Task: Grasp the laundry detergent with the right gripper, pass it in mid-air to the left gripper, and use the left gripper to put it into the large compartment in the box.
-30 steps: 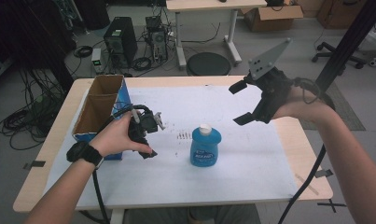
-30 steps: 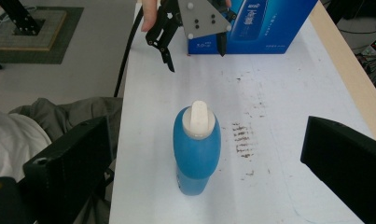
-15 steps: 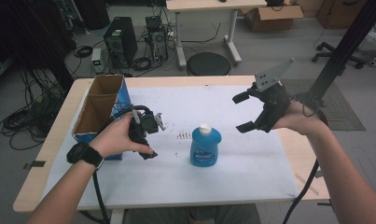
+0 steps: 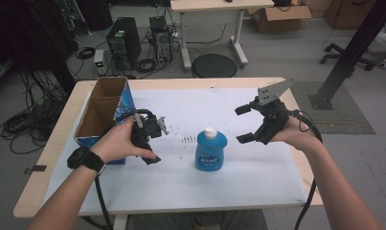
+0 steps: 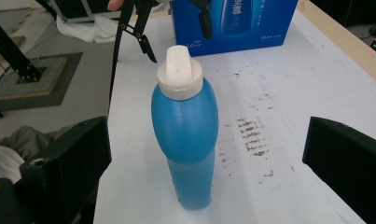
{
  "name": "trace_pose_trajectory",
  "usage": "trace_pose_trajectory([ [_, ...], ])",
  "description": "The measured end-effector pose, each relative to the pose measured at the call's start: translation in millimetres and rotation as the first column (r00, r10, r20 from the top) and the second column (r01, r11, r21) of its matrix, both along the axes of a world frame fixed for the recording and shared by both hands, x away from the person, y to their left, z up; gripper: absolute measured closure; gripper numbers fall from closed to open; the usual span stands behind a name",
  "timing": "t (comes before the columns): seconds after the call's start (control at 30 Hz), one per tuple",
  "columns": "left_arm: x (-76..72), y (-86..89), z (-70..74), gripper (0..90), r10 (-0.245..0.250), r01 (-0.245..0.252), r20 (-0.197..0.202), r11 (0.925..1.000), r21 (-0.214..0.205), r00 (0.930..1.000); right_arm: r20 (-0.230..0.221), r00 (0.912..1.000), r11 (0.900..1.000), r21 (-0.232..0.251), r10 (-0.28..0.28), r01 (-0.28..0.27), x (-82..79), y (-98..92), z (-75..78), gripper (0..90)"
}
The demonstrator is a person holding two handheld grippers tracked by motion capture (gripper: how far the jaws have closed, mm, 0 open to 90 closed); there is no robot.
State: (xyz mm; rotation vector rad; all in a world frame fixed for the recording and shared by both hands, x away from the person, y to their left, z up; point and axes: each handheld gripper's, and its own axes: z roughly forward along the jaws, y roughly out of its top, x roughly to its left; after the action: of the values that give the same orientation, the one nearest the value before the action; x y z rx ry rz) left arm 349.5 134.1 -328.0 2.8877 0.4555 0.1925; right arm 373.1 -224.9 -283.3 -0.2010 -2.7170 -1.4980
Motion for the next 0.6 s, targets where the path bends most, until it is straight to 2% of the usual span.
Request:
trace_pose_trajectory([
  [0.13, -0.4, -0.3, -1.0, 4.0, 0.007, -0.007, -0.001, 1.0, 0.0, 1.0, -0.011, 0.9999, 0.9995, 0.028, -0.012, 0.013, 0.6, -0.3, -11.8, 0.7],
  [0.6, -0.6, -1.2, -1.1, 4.0, -0.001, 0.001, -0.002, 1.0, 0.0, 1.0, -0.053, 0.9977, 0.9971, 0.06, -0.043, 0.046, 0.1, 5.5, -50.3, 0.6],
])
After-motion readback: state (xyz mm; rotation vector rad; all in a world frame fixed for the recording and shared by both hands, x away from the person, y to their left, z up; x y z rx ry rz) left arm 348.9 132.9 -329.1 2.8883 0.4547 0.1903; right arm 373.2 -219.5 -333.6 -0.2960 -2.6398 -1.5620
